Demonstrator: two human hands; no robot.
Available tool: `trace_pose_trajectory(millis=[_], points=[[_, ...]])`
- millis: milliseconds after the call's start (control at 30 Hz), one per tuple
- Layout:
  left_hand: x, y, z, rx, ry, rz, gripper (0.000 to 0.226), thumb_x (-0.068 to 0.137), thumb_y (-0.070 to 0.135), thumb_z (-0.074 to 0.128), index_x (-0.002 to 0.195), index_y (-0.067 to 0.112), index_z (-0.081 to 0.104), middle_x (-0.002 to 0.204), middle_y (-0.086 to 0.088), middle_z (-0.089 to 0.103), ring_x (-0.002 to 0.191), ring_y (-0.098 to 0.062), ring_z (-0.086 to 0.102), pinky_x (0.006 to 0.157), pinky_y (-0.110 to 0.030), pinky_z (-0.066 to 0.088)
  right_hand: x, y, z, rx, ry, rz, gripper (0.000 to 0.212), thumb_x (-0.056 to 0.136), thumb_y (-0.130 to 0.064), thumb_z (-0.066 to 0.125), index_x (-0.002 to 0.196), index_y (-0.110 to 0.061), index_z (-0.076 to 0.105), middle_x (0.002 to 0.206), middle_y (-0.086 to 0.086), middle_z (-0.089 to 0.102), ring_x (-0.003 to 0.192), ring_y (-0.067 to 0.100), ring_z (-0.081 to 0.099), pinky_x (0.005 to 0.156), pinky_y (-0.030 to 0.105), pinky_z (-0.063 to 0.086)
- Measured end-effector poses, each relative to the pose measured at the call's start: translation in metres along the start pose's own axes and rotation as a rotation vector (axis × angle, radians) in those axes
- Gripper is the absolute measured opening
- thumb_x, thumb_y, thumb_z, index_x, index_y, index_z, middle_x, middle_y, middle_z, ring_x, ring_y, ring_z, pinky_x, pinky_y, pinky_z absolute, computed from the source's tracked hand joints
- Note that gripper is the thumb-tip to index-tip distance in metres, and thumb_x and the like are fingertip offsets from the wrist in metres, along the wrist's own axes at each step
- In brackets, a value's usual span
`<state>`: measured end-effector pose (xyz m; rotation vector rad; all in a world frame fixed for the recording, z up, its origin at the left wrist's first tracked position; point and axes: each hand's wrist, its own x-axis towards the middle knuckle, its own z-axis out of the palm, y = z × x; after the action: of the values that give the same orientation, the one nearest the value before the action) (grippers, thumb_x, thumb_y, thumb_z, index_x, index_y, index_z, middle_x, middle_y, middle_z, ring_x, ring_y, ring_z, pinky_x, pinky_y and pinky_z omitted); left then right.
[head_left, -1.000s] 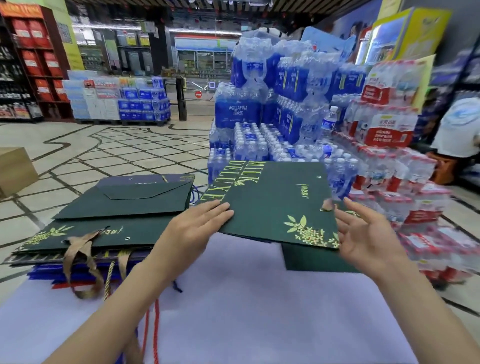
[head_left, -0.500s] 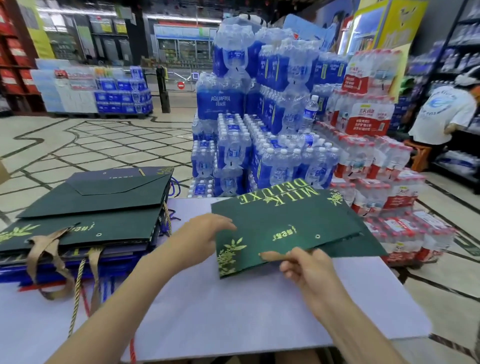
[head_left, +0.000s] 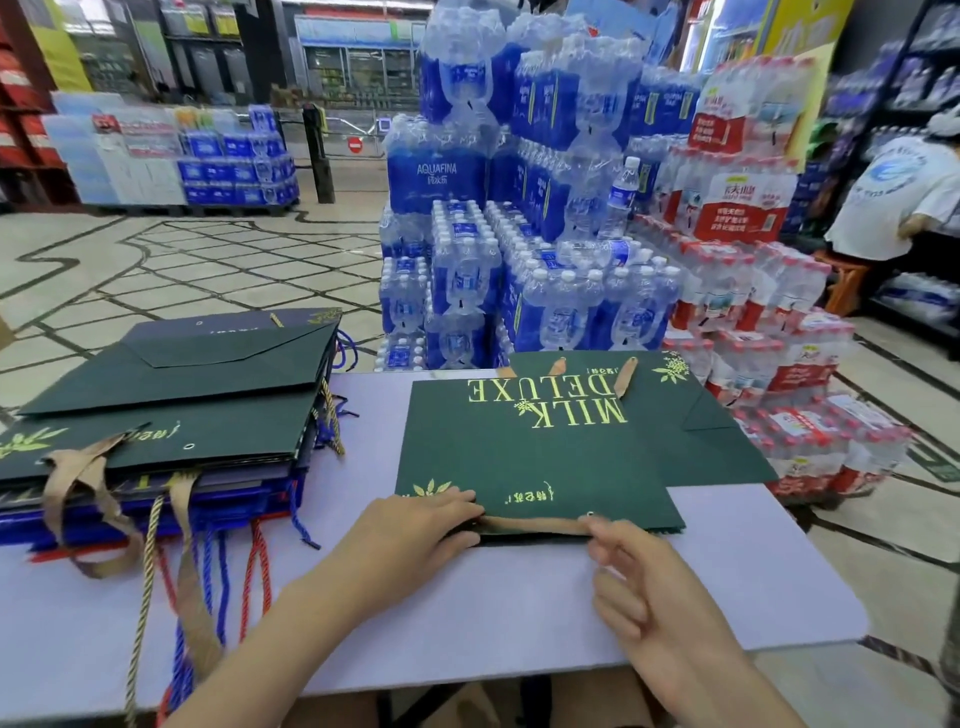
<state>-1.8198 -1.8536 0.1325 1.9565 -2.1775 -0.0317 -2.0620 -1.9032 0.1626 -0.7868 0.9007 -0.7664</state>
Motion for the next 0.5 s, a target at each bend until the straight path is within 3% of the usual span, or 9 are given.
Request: trace_pose_trajectory(millis=[100, 200, 267, 433, 500], points=[[-0.002, 0.002, -0.001, 0.021, 0.046, 0.006, 0.070, 0.081, 0.066, 0.004, 0.129, 0.040, 0.048, 0.130, 0.025, 0.055, 0.114, -0.004, 0.056, 0.083, -0.030, 0.050, 0.000, -0.009, -0.003, 0.088, -0.024, -0.213, 0.018, 0.085, -0.019, 0.061, 0.093, -0.003, 0.059, 0.064, -0.001, 0.032, 0.039, 0.009, 0.015, 0.035, 0.022, 0.012], [-0.006, -0.001, -0.001, 0.023, 0.190, 0.070, 0.041, 0.091, 0.057, 0.024, 0.114, 0.039, 0.052, 0.103, 0.021, 0.066, 0.081, -0.009, 0.066, 0.059, -0.029, 0.053, 0.006, -0.017, -0.001, 0.236, -0.067, -0.266, 0.023, 0.090, -0.022, 0.057, 0.097, -0.002, 0.065, 0.064, -0.003, 0.033, 0.038, 0.007, 0.018, 0.036, 0.024, 0.012], [-0.011, -0.003, 0.002, 0.067, 0.290, 0.106, 0.026, 0.094, 0.050, 0.033, 0.105, 0.037, 0.052, 0.087, 0.020, 0.069, 0.065, -0.009, 0.065, 0.046, -0.026, 0.051, 0.010, -0.016, 0.002, 0.211, -0.035, -0.338, 0.024, 0.089, -0.020, 0.057, 0.101, 0.000, 0.065, 0.065, -0.001, 0.031, 0.038, 0.008, 0.019, 0.039, 0.026, 0.011], [-0.017, -0.011, 0.003, 0.165, 0.317, 0.041, 0.042, 0.102, 0.048, 0.014, 0.098, 0.034, 0.053, 0.071, 0.016, 0.063, 0.049, -0.012, 0.059, 0.036, -0.030, 0.045, 0.011, -0.010, 0.015, 0.079, 0.051, -0.442, 0.013, 0.090, -0.013, 0.061, 0.093, -0.003, 0.069, 0.059, 0.000, 0.040, 0.043, 0.013, 0.018, 0.046, 0.031, 0.013], [-0.021, -0.014, 0.003, 0.180, 0.301, 0.036, 0.035, 0.100, 0.046, 0.021, 0.097, 0.033, 0.054, 0.072, 0.017, 0.061, 0.049, -0.010, 0.057, 0.035, -0.028, 0.042, 0.011, -0.009, 0.017, -0.048, 0.112, -0.511, 0.014, 0.092, -0.012, 0.061, 0.095, -0.006, 0.073, 0.054, 0.001, 0.036, 0.047, 0.017, 0.017, 0.048, 0.033, 0.016]])
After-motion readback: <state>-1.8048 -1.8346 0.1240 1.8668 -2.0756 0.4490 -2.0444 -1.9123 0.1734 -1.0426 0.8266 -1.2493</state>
